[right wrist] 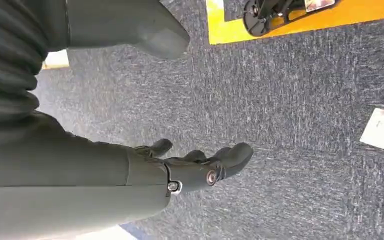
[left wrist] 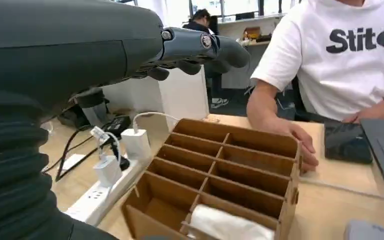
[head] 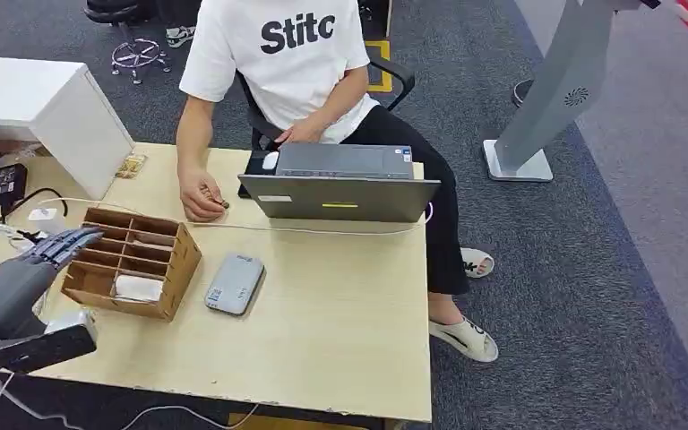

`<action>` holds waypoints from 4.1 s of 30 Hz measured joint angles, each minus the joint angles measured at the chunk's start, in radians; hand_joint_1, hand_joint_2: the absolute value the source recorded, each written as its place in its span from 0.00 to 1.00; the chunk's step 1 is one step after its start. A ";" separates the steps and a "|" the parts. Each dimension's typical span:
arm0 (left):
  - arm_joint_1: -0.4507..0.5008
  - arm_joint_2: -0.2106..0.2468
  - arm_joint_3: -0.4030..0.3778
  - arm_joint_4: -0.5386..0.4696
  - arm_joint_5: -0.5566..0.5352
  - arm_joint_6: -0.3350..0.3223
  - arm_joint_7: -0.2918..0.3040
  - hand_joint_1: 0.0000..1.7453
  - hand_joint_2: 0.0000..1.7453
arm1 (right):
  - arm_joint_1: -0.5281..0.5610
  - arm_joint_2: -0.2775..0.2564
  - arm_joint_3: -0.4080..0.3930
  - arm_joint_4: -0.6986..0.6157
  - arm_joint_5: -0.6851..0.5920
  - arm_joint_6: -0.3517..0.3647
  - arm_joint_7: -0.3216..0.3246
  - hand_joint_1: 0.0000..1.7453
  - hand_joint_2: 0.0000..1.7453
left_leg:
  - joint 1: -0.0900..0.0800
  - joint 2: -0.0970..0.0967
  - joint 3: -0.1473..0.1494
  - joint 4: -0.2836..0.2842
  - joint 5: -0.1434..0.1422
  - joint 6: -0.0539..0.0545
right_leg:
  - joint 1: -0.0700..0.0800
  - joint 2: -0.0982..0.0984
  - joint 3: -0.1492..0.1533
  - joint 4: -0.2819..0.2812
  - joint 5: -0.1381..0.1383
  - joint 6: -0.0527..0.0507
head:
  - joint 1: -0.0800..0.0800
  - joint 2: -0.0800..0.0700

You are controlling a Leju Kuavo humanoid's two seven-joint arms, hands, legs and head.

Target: Pass the card to the sensor for recognition and then transmit it.

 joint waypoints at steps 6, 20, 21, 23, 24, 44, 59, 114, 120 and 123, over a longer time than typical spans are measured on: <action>0.064 0.120 0.034 -0.071 0.060 -0.037 0.041 0.00 1.00 | 0.000 0.000 0.000 0.000 0.006 0.002 0.000 0.00 1.00 | 0.000 0.000 0.000 0.000 0.000 0.000 | 0.000 0.000 0.000 0.000 0.000 0.000 | 0.000 0.000; 0.107 0.107 0.041 -0.052 -0.100 0.021 0.070 0.00 1.00 | -0.001 0.000 0.000 0.000 0.027 0.015 0.001 0.00 1.00 | 0.000 0.000 0.000 0.000 0.000 0.000 | 0.000 0.000 0.000 0.000 0.000 0.000 | 0.000 0.000; 0.107 0.098 0.040 -0.041 -0.117 0.033 0.070 0.00 1.00 | -0.001 0.000 0.000 0.000 0.028 0.016 0.003 0.00 1.00 | 0.000 0.000 0.000 0.000 0.000 0.000 | 0.000 0.000 0.000 0.000 0.000 0.000 | 0.000 0.000; 0.107 0.072 0.039 -0.011 -0.150 0.059 0.067 0.00 1.00 | -0.002 0.000 0.000 0.000 0.034 0.017 0.006 0.00 1.00 | 0.000 0.000 0.000 0.000 0.000 0.000 | 0.000 0.000 0.000 -0.001 0.000 0.000 | 0.000 0.000; 0.107 0.057 0.037 0.006 -0.165 0.069 0.065 0.00 1.00 | -0.002 0.000 0.000 0.000 0.036 0.017 0.008 0.00 1.00 | 0.000 0.000 0.000 0.000 0.000 0.000 | 0.000 0.000 0.000 -0.001 0.000 0.000 | 0.000 0.000; 0.108 -0.091 0.004 0.185 -0.219 0.116 0.052 0.00 1.00 | -0.005 0.000 0.003 0.000 0.057 0.029 0.011 0.00 1.00 | 0.000 0.000 0.000 0.000 0.000 0.000 | 0.000 0.000 0.000 -0.001 0.000 0.000 | 0.000 0.000; 0.122 -0.168 0.003 0.228 -0.300 0.214 0.020 0.00 1.00 | -0.005 0.000 0.003 0.000 0.076 0.030 0.010 0.00 1.00 | 0.000 -0.001 0.000 0.000 0.000 0.000 | 0.000 0.000 0.000 -0.001 0.000 0.000 | 0.000 0.000; 0.037 -0.353 0.065 0.363 -0.419 0.286 -0.001 0.31 1.00 | -0.006 0.000 0.004 0.000 0.113 0.034 0.011 0.00 1.00 | 0.000 -0.001 0.000 0.000 0.000 0.000 | 0.000 0.000 0.000 -0.001 0.000 0.000 | 0.000 0.000; 0.010 -0.367 0.065 0.378 -0.426 0.283 -0.001 0.58 1.00 | -0.006 0.000 0.004 0.000 0.117 0.034 0.011 0.00 1.00 | 0.000 -0.001 0.000 0.000 0.000 0.000 | 0.000 0.000 0.000 -0.001 0.000 0.000 | 0.000 0.000; 0.000 -0.374 0.063 0.385 -0.427 0.278 -0.001 0.89 1.00 | -0.006 0.000 0.004 0.000 0.119 0.034 0.011 0.00 1.00 | 0.000 0.000 0.000 0.000 0.000 0.000 | 0.000 0.000 0.000 -0.001 0.000 0.000 | 0.000 0.000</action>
